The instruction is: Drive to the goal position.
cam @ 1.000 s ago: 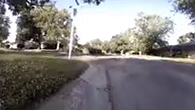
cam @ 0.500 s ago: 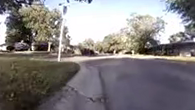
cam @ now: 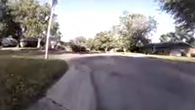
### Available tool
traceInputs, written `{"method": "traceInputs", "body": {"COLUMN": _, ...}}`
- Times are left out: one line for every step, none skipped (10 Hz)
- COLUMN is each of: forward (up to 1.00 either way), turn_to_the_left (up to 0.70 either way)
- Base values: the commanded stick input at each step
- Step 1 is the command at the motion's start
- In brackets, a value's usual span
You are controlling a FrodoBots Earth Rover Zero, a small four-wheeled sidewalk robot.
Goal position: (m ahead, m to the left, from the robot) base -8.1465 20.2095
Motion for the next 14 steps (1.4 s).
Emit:
{"method": "traceInputs", "body": {"forward": 1.00, "turn_to_the_left": 0.00}}
{"method": "traceInputs", "body": {"forward": 1.00, "turn_to_the_left": 0.00}}
{"method": "traceInputs", "body": {"forward": 1.00, "turn_to_the_left": 0.00}}
{"method": "traceInputs", "body": {"forward": 1.00, "turn_to_the_left": 0.00}}
{"method": "traceInputs", "body": {"forward": 1.00, "turn_to_the_left": 0.00}}
{"method": "traceInputs", "body": {"forward": 1.00, "turn_to_the_left": 0.00}}
{"method": "traceInputs", "body": {"forward": 1.00, "turn_to_the_left": 0.00}}
{"method": "traceInputs", "body": {"forward": 1.00, "turn_to_the_left": 0.00}}
{"method": "traceInputs", "body": {"forward": 1.00, "turn_to_the_left": 0.00}}
{"method": "traceInputs", "body": {"forward": 1.00, "turn_to_the_left": 0.00}}
{"method": "traceInputs", "body": {"forward": 1.00, "turn_to_the_left": 0.00}}
{"method": "traceInputs", "body": {"forward": 1.00, "turn_to_the_left": 0.00}}
{"method": "traceInputs", "body": {"forward": 1.00, "turn_to_the_left": 0.00}}
{"method": "traceInputs", "body": {"forward": 1.00, "turn_to_the_left": 0.00}}
